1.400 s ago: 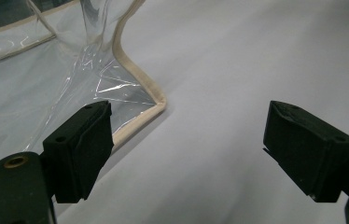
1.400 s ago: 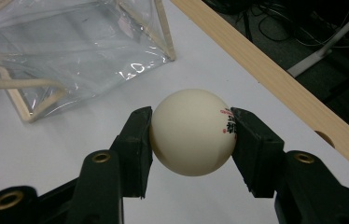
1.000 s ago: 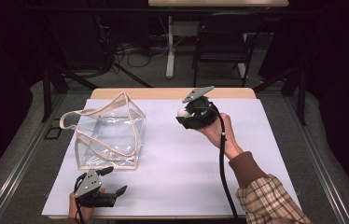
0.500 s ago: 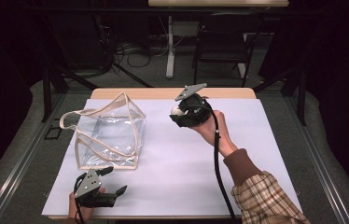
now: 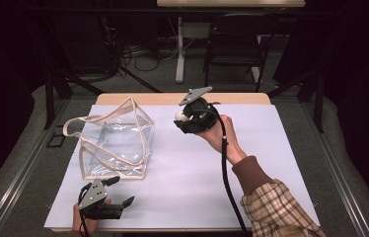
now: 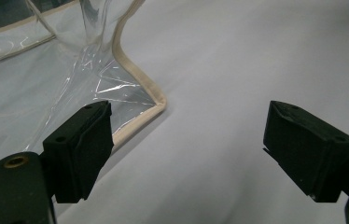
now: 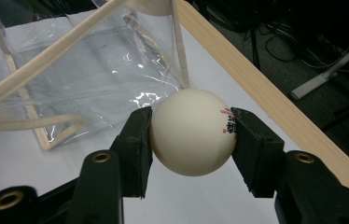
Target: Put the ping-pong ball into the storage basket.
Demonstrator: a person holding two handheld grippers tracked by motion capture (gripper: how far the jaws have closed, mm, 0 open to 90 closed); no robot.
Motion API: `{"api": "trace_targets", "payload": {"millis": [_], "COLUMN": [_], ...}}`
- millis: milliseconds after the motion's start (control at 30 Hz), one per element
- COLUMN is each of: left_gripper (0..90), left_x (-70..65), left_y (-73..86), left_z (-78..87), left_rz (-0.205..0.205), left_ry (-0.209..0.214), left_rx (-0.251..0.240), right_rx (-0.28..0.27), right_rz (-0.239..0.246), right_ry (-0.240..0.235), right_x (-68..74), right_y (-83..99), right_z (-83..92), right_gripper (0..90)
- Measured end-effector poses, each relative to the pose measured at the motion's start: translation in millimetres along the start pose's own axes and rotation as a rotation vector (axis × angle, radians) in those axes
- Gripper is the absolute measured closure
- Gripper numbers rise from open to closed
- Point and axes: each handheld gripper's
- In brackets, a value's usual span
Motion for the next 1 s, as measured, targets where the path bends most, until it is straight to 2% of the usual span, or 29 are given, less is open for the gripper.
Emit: {"api": "trace_targets", "payload": {"millis": [1000], "left_gripper": [16.0], "left_x": [-0.1], "left_y": [0.0], "left_z": [-0.2], "left_rz": [-0.001], "left_ry": [0.002], "left_rx": [0.002], "right_rx": [-0.014], "right_rz": [0.043], "right_ry": [-0.026], "right_x": [18.7], "right_y": [-16.5], "right_z": [-4.9], "right_gripper": [51.1]}}
Point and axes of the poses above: each handheld gripper's, and its own axes: z roughly backward along the jaws, y roughly out of its underside, x roughly to its left, and after that the axes turned 14 degrees about y, right-handed
